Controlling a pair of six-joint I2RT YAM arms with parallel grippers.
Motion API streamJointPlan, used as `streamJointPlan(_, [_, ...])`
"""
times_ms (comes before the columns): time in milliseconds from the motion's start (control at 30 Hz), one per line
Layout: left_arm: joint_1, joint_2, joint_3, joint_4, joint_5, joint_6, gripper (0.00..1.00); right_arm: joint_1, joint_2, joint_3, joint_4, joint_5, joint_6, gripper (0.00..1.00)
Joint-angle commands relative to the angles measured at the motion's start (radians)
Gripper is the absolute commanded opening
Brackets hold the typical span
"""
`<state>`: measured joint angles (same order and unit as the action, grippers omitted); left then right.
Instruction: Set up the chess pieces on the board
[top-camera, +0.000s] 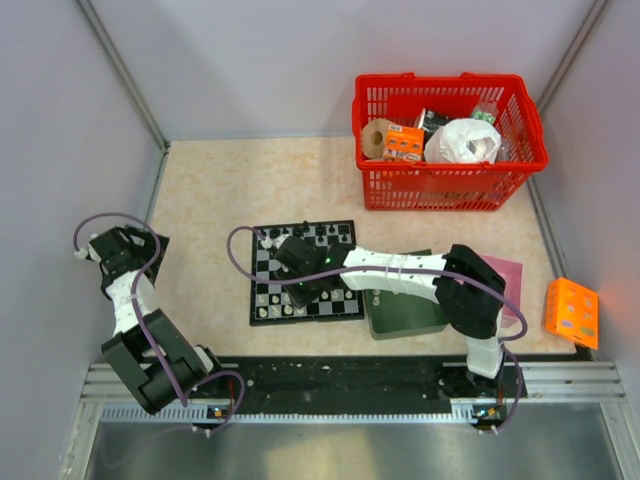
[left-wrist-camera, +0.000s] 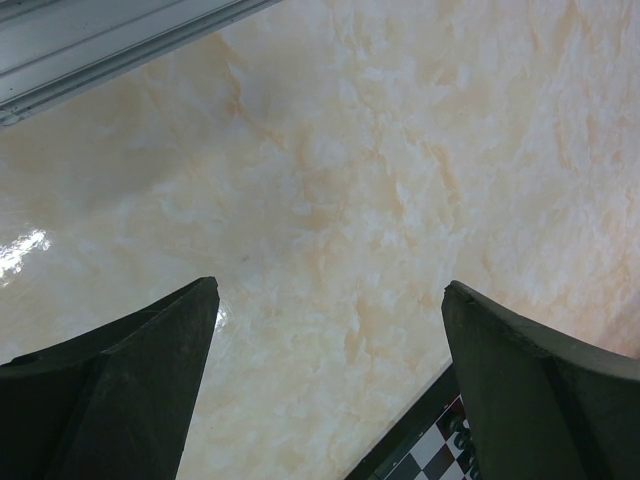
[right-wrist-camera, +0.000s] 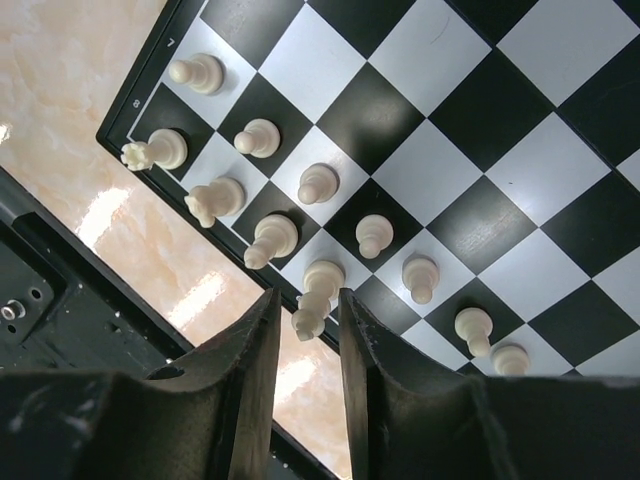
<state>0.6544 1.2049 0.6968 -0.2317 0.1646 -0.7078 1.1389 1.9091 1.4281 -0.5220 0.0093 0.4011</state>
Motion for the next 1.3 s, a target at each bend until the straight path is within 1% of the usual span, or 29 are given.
streamJointPlan(0, [0.013, -0.011, -0.01, 0.037, 0.001, 0.005, 0.99, 0.012, -0.03, 0.057, 0.007, 0.021, -0.015, 0.31])
streamJointPlan(67, [0.011, -0.015, -0.008, 0.034, 0.001, 0.005, 0.99, 0.013, -0.076, 0.054, -0.001, 0.053, -0.019, 0.34])
streamJointPlan(167, [0.013, -0.016, -0.008, 0.034, 0.001, 0.007, 0.99, 0.004, -0.157, 0.035, -0.001, 0.124, -0.016, 0.44])
streamJointPlan(233, [0.014, -0.016, -0.008, 0.032, 0.001, 0.005, 0.99, -0.011, -0.218, 0.005, -0.001, 0.182, -0.004, 0.47])
streamJointPlan(333, [0.013, -0.019, -0.01, 0.031, 0.003, 0.005, 0.99, -0.065, -0.323, -0.07, 0.0, 0.245, 0.028, 0.48])
streamJointPlan(400, [0.014, -0.019, -0.008, 0.032, 0.006, 0.005, 0.99, -0.115, -0.393, -0.15, 0.0, 0.267, 0.054, 0.48])
streamJointPlan(500, [0.014, -0.021, -0.013, 0.034, 0.006, 0.002, 0.99, -0.221, -0.494, -0.279, -0.004, 0.25, 0.079, 0.49])
streamJointPlan(567, [0.014, -0.019, -0.013, 0.037, 0.004, 0.004, 0.99, -0.304, -0.542, -0.351, -0.027, 0.238, 0.093, 0.49])
streamJointPlan(633, [0.014, -0.015, -0.005, 0.031, 0.001, 0.004, 0.99, -0.353, -0.571, -0.405, -0.038, 0.213, 0.087, 0.49])
streamJointPlan(767, [0.014, -0.01, -0.003, 0.029, 0.004, 0.008, 0.99, -0.384, -0.558, -0.446, -0.064, 0.215, 0.081, 0.47])
streamJointPlan(867, [0.016, -0.018, -0.003, 0.028, -0.004, 0.011, 0.99, -0.384, -0.552, -0.471, -0.032, 0.201, 0.081, 0.46])
streamJointPlan(1000, [0.016, -0.016, 0.001, 0.023, 0.001, 0.011, 0.99, -0.386, -0.486, -0.466, -0.021, 0.137, 0.068, 0.44])
streamJointPlan(1267, [0.016, -0.021, 0.006, 0.02, -0.007, 0.016, 0.99, -0.386, -0.412, -0.468, 0.004, 0.103, 0.059, 0.42])
